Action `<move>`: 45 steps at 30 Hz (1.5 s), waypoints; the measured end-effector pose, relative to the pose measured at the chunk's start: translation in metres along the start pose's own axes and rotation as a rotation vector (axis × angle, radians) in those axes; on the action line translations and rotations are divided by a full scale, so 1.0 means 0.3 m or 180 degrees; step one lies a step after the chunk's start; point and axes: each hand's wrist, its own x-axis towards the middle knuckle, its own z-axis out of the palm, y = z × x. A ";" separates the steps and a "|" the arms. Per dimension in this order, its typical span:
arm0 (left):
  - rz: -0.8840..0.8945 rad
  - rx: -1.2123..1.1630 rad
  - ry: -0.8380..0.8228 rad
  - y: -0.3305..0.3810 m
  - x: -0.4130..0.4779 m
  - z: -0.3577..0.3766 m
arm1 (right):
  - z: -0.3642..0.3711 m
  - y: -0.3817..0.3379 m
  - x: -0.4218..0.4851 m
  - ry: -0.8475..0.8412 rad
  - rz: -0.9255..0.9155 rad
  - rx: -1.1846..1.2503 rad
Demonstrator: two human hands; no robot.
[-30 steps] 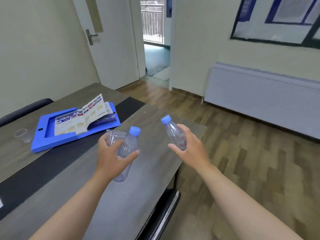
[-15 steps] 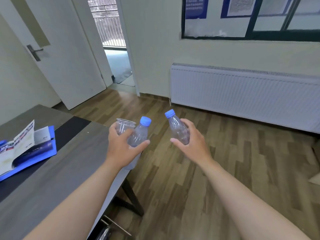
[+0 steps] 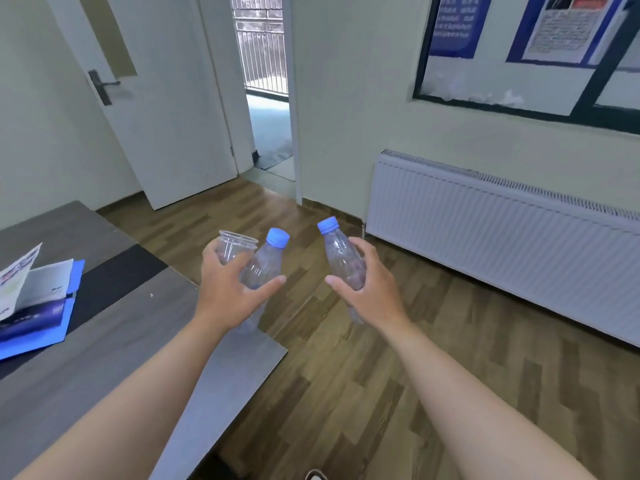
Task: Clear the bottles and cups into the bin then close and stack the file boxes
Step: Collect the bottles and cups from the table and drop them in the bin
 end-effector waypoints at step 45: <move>-0.2168 0.1107 0.2147 -1.005 1.475 -0.048 | 1.338 -0.262 2.250 -0.2431 -0.1217 0.0610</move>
